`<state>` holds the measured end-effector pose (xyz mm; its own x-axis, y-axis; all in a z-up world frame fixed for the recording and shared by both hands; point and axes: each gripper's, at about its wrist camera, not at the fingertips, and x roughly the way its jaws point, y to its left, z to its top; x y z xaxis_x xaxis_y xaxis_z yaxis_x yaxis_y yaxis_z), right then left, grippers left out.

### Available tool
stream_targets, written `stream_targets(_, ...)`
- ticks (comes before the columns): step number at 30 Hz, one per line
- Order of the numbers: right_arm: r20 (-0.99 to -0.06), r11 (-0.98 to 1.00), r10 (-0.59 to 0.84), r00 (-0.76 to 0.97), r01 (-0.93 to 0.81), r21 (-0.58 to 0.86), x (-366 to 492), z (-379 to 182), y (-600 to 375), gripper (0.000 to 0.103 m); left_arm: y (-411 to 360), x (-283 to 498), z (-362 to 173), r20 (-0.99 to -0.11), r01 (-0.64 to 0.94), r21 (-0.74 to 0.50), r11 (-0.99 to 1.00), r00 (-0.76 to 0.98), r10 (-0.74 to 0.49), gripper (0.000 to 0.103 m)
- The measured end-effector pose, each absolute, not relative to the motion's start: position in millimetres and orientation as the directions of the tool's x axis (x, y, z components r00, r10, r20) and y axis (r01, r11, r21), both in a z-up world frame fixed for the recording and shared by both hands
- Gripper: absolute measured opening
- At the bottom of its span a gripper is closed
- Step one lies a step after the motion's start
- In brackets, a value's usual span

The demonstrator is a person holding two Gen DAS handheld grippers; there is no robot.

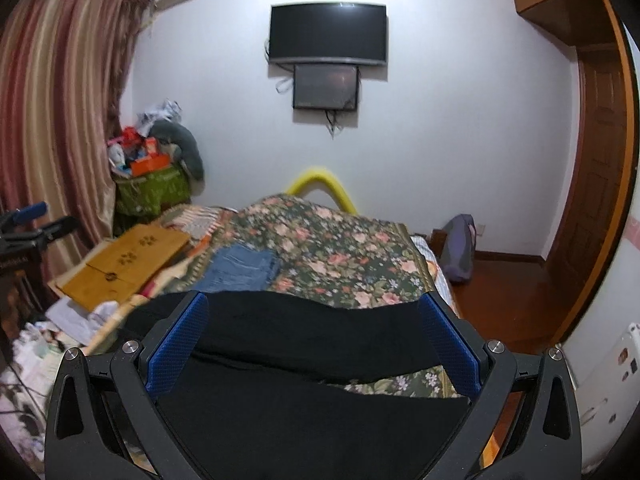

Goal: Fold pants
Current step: 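Lower both grippers onto the black trousers' waistband and close them on it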

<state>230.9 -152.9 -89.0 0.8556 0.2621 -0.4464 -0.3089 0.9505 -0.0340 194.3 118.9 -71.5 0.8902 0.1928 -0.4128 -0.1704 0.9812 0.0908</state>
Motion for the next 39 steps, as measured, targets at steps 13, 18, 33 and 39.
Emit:
stream_targets(13,-0.629,0.939,0.284,0.724,-0.341,0.032,347,-162,-153,0.103,225,342,-192,-0.725,-0.251,-0.006,0.968,0.667,0.169,0.076)
stream_targets(18,-0.710,0.922,0.317,0.629,-0.379,0.076,391,-200,-145,0.103,252,375,-244,-0.810,-0.271,-0.056,0.961,0.575,0.115,0.065)
stream_targets(33,-0.821,0.793,0.419,0.389,-0.598,0.121,493,-272,-96,0.103,278,413,-344,-0.938,-0.290,-0.150,0.945,0.344,-0.043,0.065)
stream_targets(39,-0.850,0.777,0.461,0.254,-0.579,0.248,521,-299,-89,0.101,281,426,-358,-0.937,-0.313,-0.244,0.918,0.321,-0.139,0.062)
